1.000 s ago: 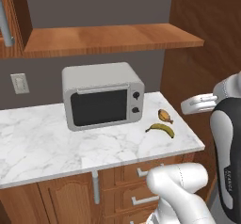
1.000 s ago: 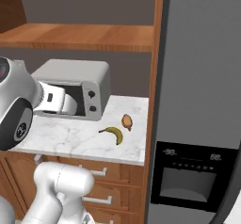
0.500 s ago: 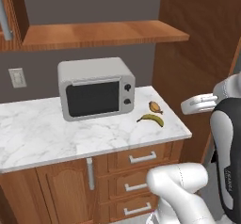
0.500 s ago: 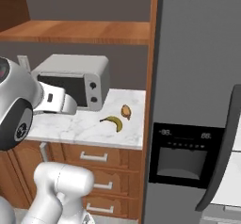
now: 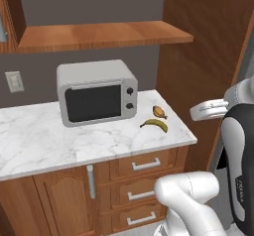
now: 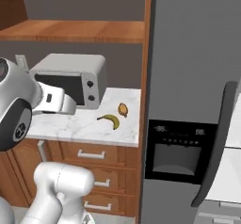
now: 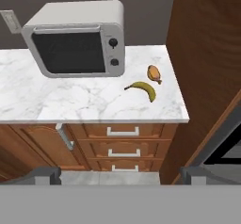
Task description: Open the fridge, remove the banana, corn, and chicken drumstick, and place them on any counter.
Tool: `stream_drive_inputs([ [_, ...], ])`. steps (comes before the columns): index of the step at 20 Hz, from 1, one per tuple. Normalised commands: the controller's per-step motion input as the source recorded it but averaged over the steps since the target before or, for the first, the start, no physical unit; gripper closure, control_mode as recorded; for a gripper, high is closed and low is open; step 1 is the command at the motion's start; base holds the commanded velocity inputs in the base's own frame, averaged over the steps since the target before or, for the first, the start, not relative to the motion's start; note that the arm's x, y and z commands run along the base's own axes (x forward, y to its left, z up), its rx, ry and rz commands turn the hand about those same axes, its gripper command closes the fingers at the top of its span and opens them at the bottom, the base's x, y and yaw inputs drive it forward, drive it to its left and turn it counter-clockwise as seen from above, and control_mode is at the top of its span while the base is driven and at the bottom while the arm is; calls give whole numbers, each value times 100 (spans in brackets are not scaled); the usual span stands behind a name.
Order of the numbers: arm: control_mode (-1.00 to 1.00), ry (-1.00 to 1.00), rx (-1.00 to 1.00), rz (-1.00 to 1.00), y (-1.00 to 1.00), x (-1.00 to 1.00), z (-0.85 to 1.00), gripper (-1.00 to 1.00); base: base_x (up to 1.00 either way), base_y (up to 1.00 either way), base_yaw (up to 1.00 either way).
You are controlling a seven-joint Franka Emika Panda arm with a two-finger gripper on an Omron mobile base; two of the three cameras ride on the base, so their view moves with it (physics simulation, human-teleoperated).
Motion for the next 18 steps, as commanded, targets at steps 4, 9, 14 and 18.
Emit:
stream_drive_inputs([
  [4,100,0,0,0,0,0,0,-100,0,-80,0],
  [9,100,0,0,0,0,0,0,-100,0,-99,0],
  [14,100,0,0,0,0,0,0,-100,-7,-75,0],
  [18,100,0,0,0,0,0,0,-100,-19,-53,0],
])
